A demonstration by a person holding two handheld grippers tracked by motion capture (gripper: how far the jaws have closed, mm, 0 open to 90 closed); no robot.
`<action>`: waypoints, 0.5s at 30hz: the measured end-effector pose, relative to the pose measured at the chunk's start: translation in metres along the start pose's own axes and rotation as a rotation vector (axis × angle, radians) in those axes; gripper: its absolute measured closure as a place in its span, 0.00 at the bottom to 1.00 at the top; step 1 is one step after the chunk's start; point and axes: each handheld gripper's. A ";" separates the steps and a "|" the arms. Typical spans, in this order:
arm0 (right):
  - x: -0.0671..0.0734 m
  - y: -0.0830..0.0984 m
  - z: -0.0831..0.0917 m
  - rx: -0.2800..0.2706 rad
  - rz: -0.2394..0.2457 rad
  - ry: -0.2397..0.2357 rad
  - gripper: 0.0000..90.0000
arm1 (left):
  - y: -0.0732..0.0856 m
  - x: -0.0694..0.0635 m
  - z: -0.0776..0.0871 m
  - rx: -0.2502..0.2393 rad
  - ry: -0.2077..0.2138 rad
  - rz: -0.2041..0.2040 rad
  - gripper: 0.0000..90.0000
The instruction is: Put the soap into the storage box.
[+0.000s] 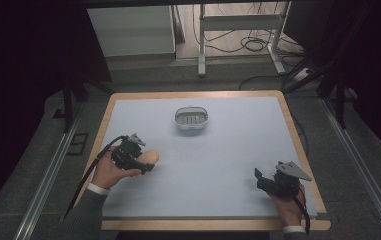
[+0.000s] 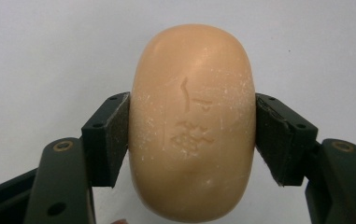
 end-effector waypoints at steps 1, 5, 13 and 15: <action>0.000 0.000 0.000 0.000 0.000 0.000 0.12 | 0.000 0.000 0.000 0.000 0.000 0.000 0.36; 0.000 0.000 0.000 -0.002 -0.001 -0.003 0.12 | -0.006 0.000 -0.003 0.000 0.006 -0.003 0.36; 0.000 0.000 0.000 0.004 0.008 -0.003 0.12 | -0.013 -0.001 -0.003 -0.001 -0.003 -0.013 0.36; 0.000 0.000 -0.001 0.008 0.004 -0.004 0.12 | -0.015 -0.001 -0.003 -0.003 -0.004 -0.011 0.36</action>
Point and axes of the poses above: each handheld gripper's, and its own axes: z roughly backward along the jaws, y roughly out of its underside, x roughly to its left, and after that the axes turned 2 degrees about -z, right-handed
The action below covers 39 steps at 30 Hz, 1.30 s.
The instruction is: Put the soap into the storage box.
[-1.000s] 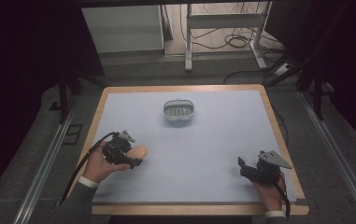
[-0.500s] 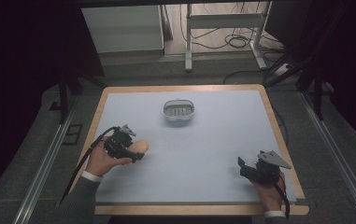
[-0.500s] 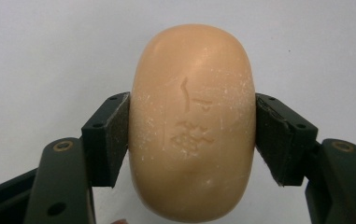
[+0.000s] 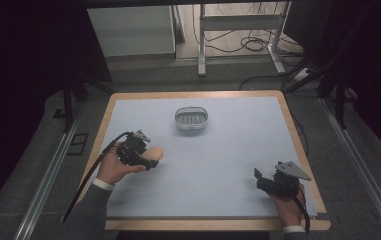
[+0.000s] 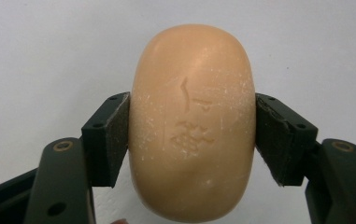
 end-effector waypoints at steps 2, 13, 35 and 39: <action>0.000 0.000 0.000 -0.001 -0.003 -0.001 0.12 | -0.001 0.000 0.000 -0.001 0.000 -0.001 0.36; 0.000 0.000 0.000 0.003 0.001 -0.004 0.12 | -0.009 0.002 -0.003 0.008 -0.004 -0.007 0.36; 0.000 0.000 0.000 0.005 0.003 -0.007 0.12 | -0.033 0.004 -0.003 -0.002 -0.016 -0.022 0.36; 0.000 0.000 0.000 0.005 0.003 -0.006 0.12 | -0.036 0.005 -0.006 0.004 -0.014 -0.025 0.36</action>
Point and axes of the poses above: each handheld gripper's, and its own axes: z roughly backward along the jaws, y roughly out of its underside, x roughly to its left, and after that the axes turned 2 degrees about -z, right-handed
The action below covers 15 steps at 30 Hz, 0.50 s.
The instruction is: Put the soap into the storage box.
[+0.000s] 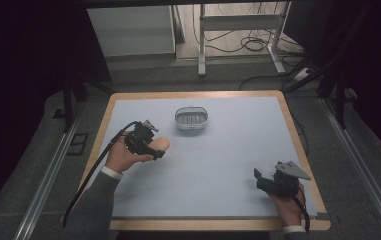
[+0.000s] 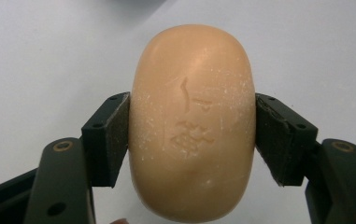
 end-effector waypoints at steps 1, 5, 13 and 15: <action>0.000 0.000 0.000 0.000 0.000 -0.001 0.12 | -0.001 0.000 -0.001 0.002 -0.001 -0.002 0.36; 0.000 0.000 0.000 0.001 0.000 -0.001 0.12 | -0.005 0.002 -0.004 0.009 -0.004 -0.006 0.36; 0.000 0.000 0.000 0.001 0.001 -0.001 0.12 | -0.007 0.006 -0.007 0.002 0.004 0.004 0.36; 0.000 0.000 0.000 0.002 0.000 -0.001 0.12 | -0.008 0.007 -0.007 0.002 0.004 0.006 0.36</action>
Point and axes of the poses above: each handheld gripper's, and its own axes: z roughly backward along the jaws, y roughly out of its underside, x roughly to its left, and after that the axes turned 2 degrees about -z, right-handed
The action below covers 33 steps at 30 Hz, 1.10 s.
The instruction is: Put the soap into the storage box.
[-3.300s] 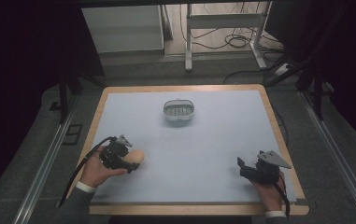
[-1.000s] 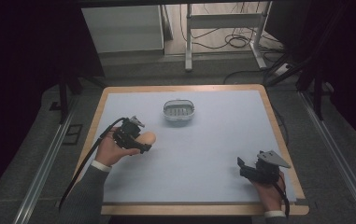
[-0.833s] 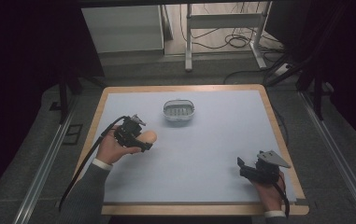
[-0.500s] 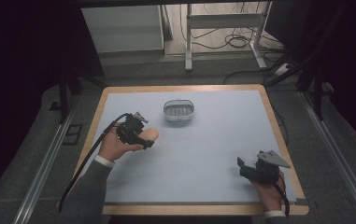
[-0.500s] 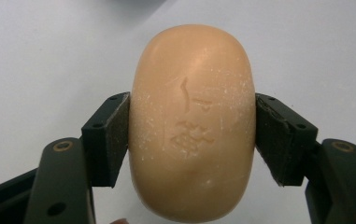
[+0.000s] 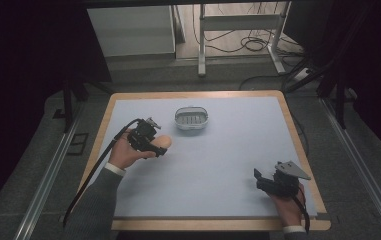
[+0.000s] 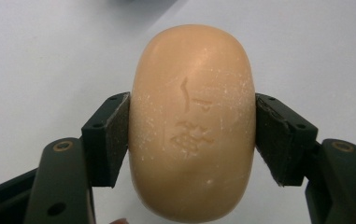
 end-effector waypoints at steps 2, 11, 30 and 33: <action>0.000 0.000 0.000 -0.001 -0.001 0.000 0.12 | 0.000 0.001 0.000 -0.003 0.000 0.004 0.36; 0.000 0.000 0.000 0.000 0.001 0.000 0.12 | -0.003 0.007 -0.006 0.006 0.011 0.019 0.36; 0.000 0.000 0.000 0.000 0.003 -0.001 0.12 | -0.019 0.011 -0.008 0.003 0.004 0.013 0.36; 0.000 0.000 0.000 0.000 0.003 -0.001 0.12 | -0.021 0.012 -0.007 0.001 0.002 0.014 0.36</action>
Point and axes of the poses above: each handheld gripper's, and its own axes: z roughly backward along the jaws, y roughly out of its underside, x roughly to its left, and after that the axes turned 2 degrees about -z, right-handed
